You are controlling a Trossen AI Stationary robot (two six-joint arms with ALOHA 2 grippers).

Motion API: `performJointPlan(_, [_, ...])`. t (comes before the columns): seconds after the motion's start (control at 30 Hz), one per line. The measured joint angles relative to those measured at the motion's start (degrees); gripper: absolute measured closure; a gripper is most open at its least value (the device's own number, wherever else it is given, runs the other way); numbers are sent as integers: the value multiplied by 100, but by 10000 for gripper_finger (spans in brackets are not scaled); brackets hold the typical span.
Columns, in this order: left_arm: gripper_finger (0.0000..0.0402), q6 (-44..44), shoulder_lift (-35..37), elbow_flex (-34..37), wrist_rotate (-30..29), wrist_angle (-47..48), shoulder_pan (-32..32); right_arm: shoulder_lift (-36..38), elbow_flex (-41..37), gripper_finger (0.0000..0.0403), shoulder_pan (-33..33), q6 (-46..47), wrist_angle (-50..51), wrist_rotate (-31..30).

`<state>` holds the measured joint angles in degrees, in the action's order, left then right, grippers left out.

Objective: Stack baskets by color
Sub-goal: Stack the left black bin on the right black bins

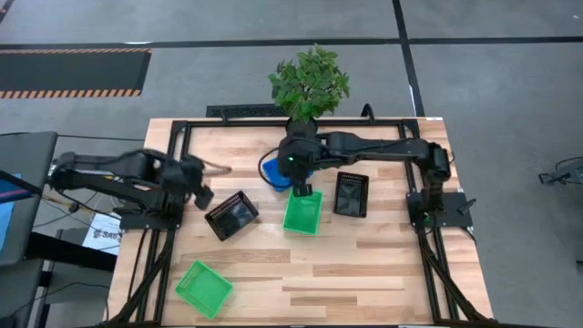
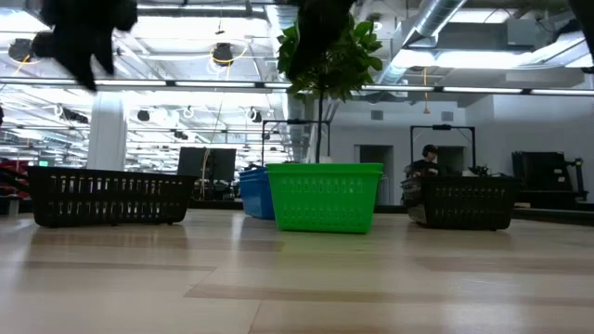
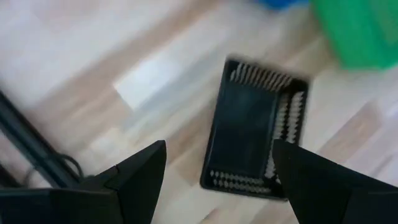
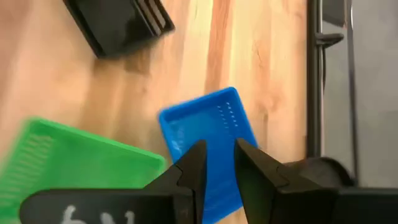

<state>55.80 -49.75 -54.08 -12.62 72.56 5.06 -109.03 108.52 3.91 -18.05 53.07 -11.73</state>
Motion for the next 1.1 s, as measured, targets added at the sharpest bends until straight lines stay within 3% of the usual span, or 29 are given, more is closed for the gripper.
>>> performJointPlan(0.27, [120,838,1,1790,-157,-824,294,366,-1,298,-695,1743,90,38])
performJointPlan(0.5, [120,789,-16,2556,480,-2392,411,288,1,298,-1485,2601,101,-12])
performJointPlan(0.7, [120,1090,-14,2729,790,-3222,525,289,-3,301,-2054,3591,121,-95])
performJointPlan(1.1, [120,1406,-120,2729,771,-5779,844,282,-3,300,-3131,5249,132,-1230])
